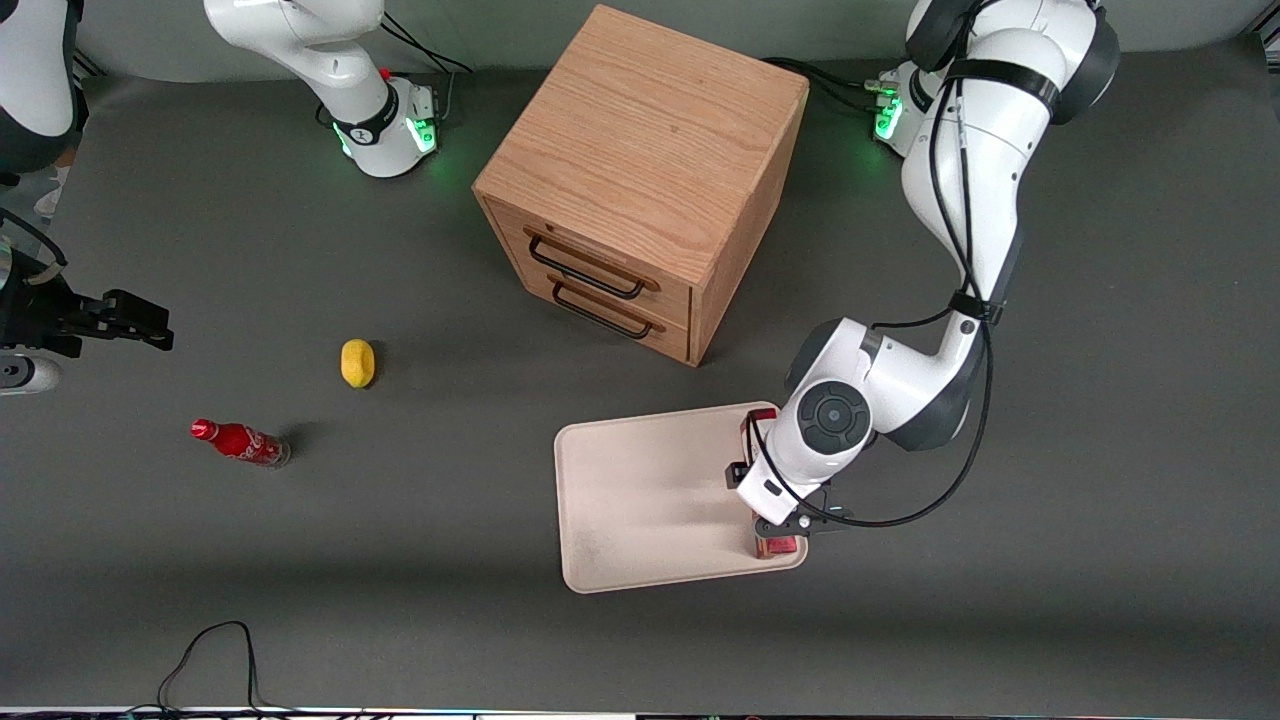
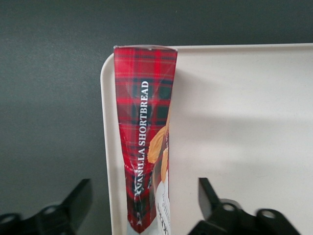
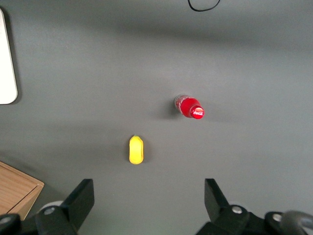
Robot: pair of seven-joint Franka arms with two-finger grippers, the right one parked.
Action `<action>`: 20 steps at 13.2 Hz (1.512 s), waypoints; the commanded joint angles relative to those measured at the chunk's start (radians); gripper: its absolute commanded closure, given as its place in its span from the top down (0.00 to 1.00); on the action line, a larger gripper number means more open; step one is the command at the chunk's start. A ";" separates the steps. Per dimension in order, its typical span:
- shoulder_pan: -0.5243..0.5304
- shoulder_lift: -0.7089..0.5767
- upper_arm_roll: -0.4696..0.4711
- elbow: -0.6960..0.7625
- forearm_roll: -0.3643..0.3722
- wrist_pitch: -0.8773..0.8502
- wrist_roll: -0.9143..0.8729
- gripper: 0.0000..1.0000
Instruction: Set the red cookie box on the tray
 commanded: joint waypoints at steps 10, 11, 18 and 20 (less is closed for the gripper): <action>0.073 -0.491 -0.007 -0.345 -0.038 -0.214 0.133 1.00; 0.099 -0.554 -0.006 -0.405 -0.042 -0.222 0.173 1.00; 0.317 -0.873 -0.001 -0.591 -0.067 -0.413 0.486 1.00; 0.331 -0.930 0.043 -0.600 -0.093 -0.487 0.511 1.00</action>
